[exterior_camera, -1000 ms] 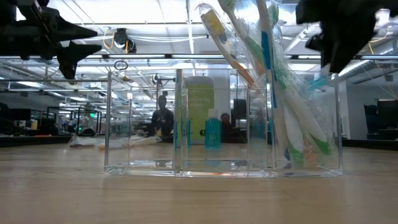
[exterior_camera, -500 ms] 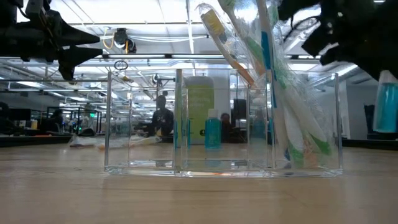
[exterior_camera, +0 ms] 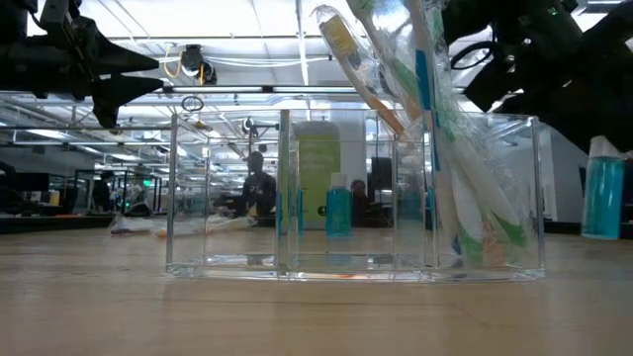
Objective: Pick & Place toothbrushing station
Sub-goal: Put the mouthwash into the transparent organizer
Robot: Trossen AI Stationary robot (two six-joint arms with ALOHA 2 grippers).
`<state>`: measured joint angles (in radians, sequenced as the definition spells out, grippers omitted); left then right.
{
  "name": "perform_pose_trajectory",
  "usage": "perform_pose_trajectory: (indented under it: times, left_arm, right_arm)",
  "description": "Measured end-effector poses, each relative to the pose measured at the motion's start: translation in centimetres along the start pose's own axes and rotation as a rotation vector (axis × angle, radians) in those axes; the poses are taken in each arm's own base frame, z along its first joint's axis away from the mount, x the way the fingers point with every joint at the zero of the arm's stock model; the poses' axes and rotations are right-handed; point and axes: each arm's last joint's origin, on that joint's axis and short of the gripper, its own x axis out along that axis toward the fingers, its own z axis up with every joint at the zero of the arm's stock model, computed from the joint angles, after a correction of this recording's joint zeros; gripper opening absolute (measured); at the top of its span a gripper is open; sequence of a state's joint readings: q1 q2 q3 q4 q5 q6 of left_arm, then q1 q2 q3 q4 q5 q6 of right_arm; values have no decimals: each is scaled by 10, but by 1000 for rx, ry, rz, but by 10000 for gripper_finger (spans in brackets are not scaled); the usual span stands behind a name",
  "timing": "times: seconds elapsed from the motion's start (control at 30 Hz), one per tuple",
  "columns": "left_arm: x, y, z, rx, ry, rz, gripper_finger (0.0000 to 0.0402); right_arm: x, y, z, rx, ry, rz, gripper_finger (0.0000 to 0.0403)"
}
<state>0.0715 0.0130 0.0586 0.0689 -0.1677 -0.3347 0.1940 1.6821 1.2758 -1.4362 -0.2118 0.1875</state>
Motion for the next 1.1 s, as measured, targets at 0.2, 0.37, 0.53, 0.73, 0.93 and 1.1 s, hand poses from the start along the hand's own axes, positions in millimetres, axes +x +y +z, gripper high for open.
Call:
perform_pose_trajectory:
  times: [0.2,0.37,0.53,0.73,0.93,1.1]
  left_arm:
    - [0,0,0,0,0,0,166]
    - [0,0,0,-1,0,0,166]
    - [0,0,0,-1,0,-1,166]
    - [0,0,0,12,-1,-1,166]
    - [0,0,0,16,0,-1,166]
    - [0,0,0,18,0,-1,166]
  right_arm:
    - [3,0,6,-29,-64,-20,88]
    - [10,-2,5,-32,-40,-18,88]
    - [12,-3,4,-31,-32,-19,96]
    - [12,-3,3,-39,-21,-21,107]
    - [11,-3,4,-49,-23,-21,104]
    - [8,-2,5,-59,-39,-24,114]
